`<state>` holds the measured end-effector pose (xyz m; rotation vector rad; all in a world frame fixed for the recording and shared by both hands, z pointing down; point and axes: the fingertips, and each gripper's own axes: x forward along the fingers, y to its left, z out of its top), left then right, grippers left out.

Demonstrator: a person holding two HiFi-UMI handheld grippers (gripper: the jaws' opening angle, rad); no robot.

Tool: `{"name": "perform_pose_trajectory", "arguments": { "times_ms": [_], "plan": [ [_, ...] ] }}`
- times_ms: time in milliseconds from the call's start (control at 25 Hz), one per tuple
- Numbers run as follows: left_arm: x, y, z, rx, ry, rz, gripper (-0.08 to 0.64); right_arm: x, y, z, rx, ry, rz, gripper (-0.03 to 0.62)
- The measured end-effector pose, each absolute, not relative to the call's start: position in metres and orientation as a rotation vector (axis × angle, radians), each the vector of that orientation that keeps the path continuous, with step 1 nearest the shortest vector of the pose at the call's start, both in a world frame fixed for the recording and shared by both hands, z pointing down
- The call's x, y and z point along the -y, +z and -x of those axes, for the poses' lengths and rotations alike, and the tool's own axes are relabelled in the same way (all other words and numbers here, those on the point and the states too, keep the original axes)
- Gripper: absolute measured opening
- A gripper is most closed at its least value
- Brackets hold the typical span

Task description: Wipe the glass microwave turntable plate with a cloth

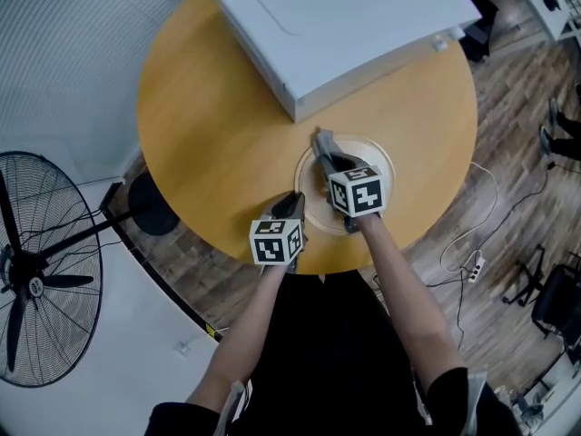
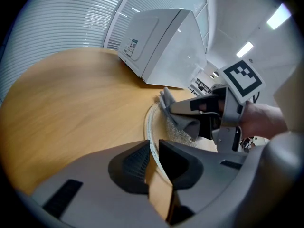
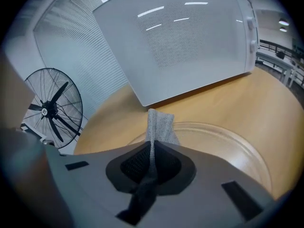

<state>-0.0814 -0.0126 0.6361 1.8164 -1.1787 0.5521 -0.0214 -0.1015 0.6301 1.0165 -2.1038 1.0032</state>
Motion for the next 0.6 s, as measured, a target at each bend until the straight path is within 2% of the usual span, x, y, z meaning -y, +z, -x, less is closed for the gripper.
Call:
{"name": "perform_pose_trajectory", "arguments": {
  "times_ms": [600],
  "plan": [
    [0.014,0.635,0.081,1.206,0.544,-1.804,0.052,0.028,0.630,0.058,2.133,1.127,-0.840,0.025]
  ]
}}
